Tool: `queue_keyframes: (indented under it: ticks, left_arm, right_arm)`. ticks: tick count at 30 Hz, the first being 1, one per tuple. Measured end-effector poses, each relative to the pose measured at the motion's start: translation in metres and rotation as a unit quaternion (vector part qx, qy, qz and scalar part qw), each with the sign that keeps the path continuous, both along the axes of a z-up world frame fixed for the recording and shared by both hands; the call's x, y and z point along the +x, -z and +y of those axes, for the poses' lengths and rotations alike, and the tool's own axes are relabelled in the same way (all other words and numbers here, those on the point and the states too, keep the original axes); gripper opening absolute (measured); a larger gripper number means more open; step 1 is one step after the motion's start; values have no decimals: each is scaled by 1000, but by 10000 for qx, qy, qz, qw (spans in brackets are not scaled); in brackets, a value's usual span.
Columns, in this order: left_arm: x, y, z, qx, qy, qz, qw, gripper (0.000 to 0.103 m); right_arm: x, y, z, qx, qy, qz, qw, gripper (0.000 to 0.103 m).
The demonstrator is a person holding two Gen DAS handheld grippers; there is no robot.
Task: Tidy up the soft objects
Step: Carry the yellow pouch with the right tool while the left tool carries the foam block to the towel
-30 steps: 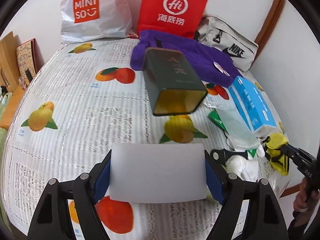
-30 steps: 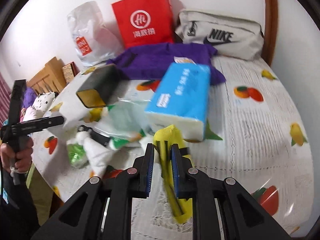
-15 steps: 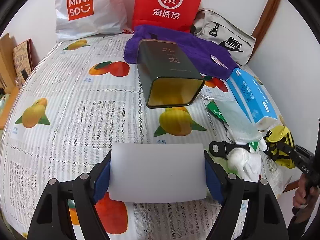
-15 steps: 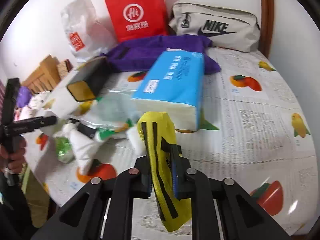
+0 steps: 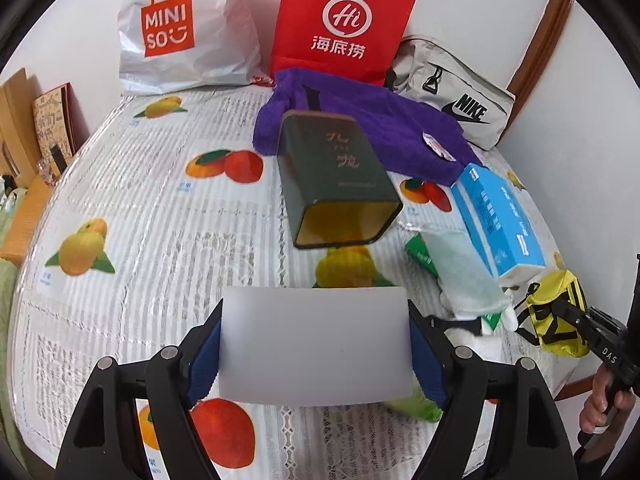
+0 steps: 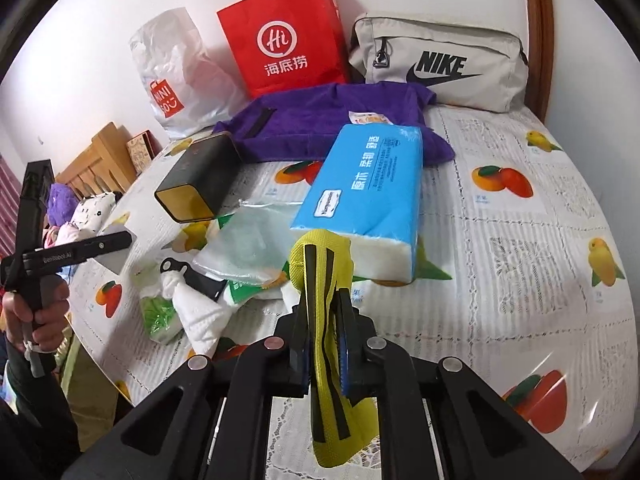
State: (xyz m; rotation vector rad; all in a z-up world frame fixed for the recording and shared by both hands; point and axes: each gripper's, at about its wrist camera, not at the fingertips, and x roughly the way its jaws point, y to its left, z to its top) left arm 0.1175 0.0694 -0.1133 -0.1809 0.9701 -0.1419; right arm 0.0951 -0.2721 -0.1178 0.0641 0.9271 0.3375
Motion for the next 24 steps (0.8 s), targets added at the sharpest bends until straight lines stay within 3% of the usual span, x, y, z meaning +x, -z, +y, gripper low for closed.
queue_keyframes:
  ticks: [10, 15, 24]
  left_arm:
    - [15, -24, -14, -17, 124, -181, 9998, 79]
    - [25, -31, -19, -10, 138, -213, 9997, 79]
    - [52, -48, -29, -13, 122, -294, 9995, 79]
  right_arm:
    - [7, -28, -9, 178, -21, -179, 9997, 8]
    - [17, -49, -2, -141, 18, -454, 9989, 8]
    - [48, -74, 9, -296, -45, -769, 9966, 8]
